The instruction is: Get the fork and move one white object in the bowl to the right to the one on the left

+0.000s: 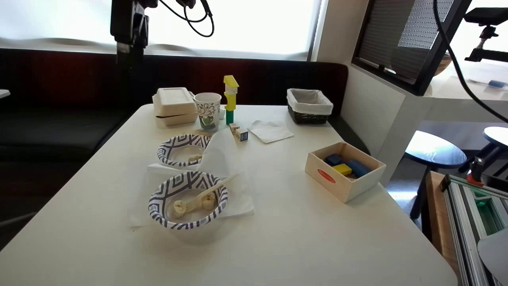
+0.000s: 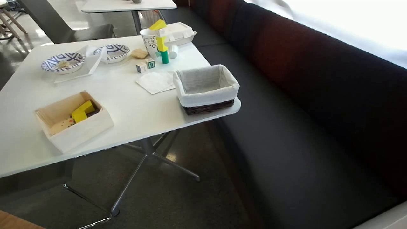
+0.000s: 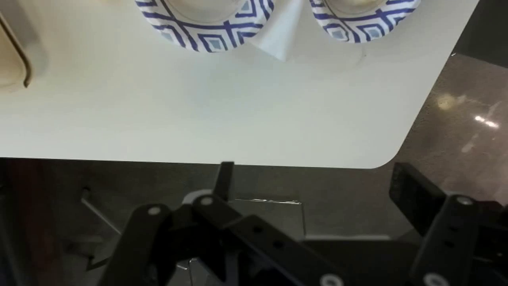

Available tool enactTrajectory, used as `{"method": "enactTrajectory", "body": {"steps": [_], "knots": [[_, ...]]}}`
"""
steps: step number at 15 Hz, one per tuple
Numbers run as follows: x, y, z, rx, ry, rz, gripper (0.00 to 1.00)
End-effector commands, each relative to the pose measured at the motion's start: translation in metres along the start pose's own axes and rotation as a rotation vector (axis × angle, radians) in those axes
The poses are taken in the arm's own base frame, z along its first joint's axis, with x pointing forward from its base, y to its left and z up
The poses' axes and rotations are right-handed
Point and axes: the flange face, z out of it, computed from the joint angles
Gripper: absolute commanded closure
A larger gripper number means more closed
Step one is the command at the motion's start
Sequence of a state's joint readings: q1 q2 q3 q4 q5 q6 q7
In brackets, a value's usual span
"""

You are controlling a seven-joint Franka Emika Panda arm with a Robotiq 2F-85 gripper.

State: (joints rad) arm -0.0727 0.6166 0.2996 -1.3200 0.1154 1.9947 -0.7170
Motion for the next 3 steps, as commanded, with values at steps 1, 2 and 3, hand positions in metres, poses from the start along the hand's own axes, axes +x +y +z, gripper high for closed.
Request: {"method": "enactTrajectory", "body": {"steps": [1, 2, 3], "knots": [[0.0, 0.0015, -0.0053, -0.008, 0.002, 0.002, 0.0], [0.0009, 0.0016, -0.0048, -0.01, 0.002, 0.002, 0.0], [0.0026, 0.0003, -0.001, -0.008, 0.0, 0.0, 0.0]]}}
